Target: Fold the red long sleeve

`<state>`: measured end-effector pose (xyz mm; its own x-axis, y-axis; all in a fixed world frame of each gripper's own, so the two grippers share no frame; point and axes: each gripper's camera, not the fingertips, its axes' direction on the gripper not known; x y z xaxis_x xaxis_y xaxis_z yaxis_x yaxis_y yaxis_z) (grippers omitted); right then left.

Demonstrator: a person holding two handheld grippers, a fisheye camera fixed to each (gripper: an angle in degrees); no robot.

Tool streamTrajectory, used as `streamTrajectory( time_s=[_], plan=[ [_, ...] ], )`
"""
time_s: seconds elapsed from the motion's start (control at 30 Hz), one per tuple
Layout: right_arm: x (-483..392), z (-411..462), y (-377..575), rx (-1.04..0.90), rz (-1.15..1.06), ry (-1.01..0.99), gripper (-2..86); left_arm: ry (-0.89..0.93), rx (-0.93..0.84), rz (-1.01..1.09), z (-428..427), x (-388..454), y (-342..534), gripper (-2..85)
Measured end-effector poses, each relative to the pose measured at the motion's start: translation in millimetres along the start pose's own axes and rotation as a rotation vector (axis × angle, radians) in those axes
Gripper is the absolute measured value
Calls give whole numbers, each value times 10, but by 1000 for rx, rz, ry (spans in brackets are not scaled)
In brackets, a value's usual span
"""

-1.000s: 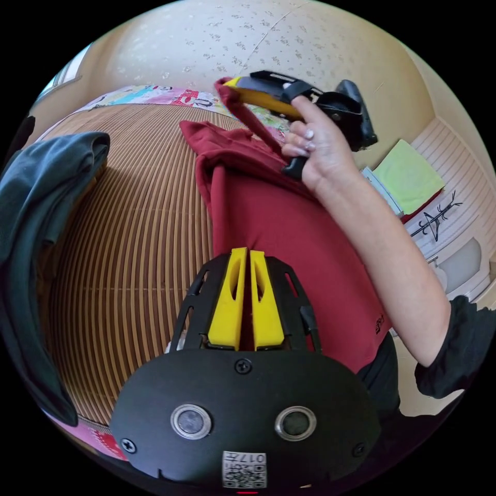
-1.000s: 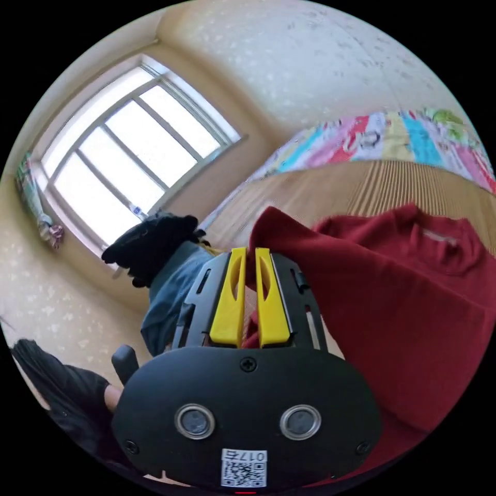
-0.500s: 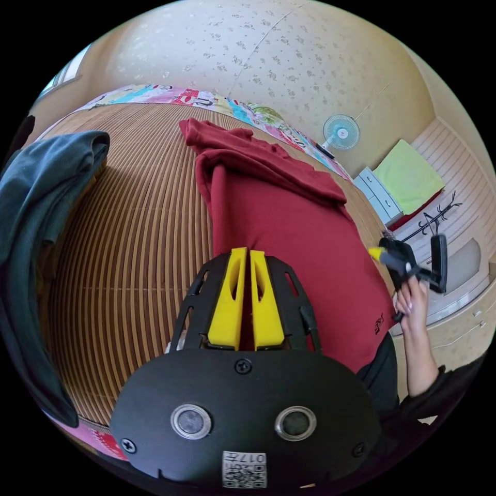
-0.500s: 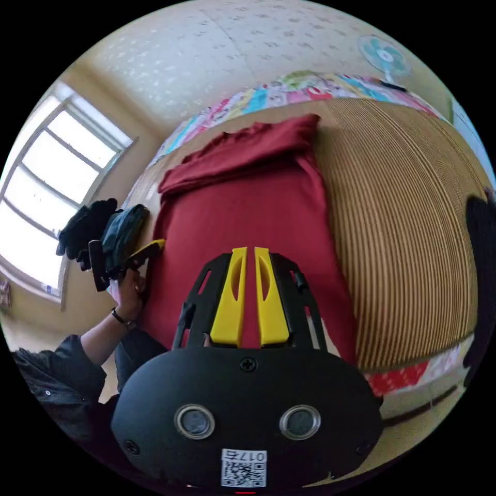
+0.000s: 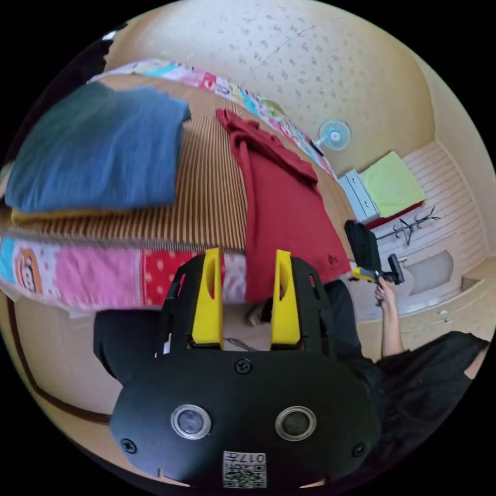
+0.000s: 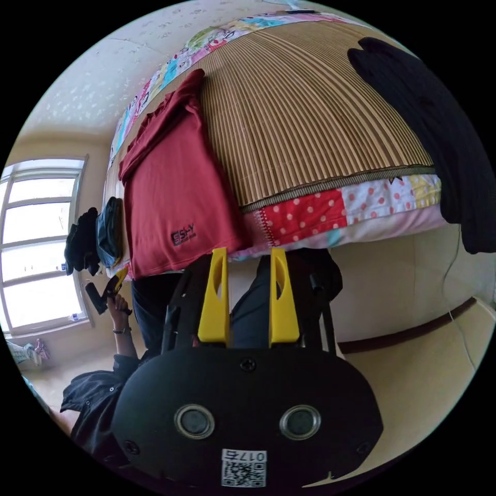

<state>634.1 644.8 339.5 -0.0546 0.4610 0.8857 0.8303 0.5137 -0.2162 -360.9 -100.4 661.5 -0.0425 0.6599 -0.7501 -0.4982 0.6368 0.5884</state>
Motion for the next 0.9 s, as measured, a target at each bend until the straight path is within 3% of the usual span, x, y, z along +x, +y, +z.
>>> streamTrajectory(
  time_s=[0.2,0.27,0.4,0.47,0.53,0.73,0.9],
  plan=[
    [-46,-237,-50,88,-41,-96,147,111,-118,-72,192,-121,218,132],
    [12,-269,-84,93,-11,-84,138,131,-131,-97,230,-137,157,95],
    [187,-219,-114,2,34,-123,63,193,-191,-118,196,-172,43,48],
    [289,-403,48,58,-15,-275,44,257,-176,-85,46,-171,33,45],
    [366,-643,232,121,-73,-422,37,458,-85,-41,-299,-178,48,42],
    [193,-1699,928,273,-303,-845,27,716,76,87,-1308,104,106,43],
    [32,-2300,1233,463,-261,-816,25,766,275,77,-1716,199,67,42]
  ],
)
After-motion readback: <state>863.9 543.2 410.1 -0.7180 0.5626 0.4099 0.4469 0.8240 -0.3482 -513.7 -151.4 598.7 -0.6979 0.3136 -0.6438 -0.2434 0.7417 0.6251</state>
